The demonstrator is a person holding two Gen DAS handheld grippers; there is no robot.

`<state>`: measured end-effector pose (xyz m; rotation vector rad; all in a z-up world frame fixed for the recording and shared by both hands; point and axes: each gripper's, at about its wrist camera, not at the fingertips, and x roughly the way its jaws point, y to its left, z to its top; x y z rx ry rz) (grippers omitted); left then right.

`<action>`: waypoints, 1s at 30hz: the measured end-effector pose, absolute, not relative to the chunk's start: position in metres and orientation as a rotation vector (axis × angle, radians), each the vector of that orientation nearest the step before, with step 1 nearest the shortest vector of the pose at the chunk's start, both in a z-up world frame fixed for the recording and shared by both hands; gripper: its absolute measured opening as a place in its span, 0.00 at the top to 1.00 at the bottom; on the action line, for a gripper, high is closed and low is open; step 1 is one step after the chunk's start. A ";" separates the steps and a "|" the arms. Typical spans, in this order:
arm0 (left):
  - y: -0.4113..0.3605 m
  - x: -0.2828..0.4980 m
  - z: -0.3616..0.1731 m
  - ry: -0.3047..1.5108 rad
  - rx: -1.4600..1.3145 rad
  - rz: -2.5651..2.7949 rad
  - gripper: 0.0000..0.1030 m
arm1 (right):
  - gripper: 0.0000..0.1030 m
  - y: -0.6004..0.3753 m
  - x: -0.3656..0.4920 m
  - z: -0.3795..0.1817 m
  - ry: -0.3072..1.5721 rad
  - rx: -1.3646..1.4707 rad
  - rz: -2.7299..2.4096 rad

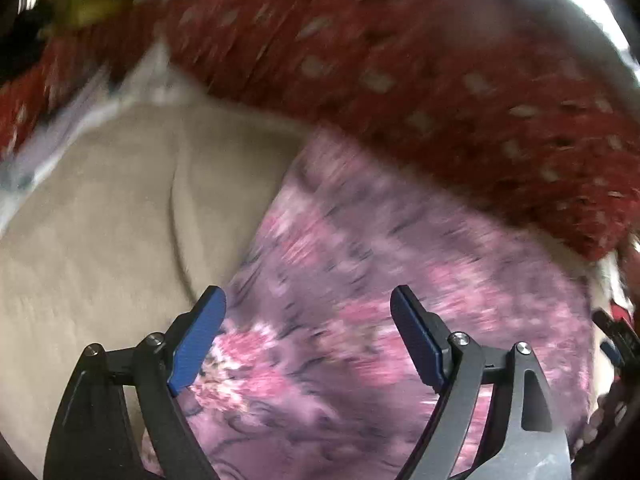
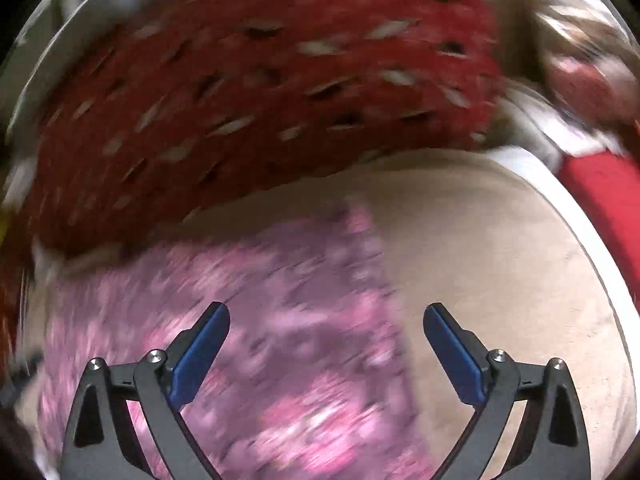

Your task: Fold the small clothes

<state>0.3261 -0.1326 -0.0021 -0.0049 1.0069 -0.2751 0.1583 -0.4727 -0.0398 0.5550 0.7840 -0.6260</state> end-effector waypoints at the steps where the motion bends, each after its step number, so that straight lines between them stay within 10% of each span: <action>1: -0.130 0.333 -0.014 1.063 -0.016 -0.257 0.16 | 0.05 -0.486 0.158 -0.053 0.837 0.598 -0.676; 7: -0.107 0.341 0.001 1.065 -0.187 -0.307 0.16 | 0.17 -0.487 0.151 -0.051 0.821 0.571 -0.701; 30: -0.149 0.403 0.004 1.273 0.037 -0.384 0.14 | 0.05 -0.450 0.161 -0.074 0.799 0.524 -0.553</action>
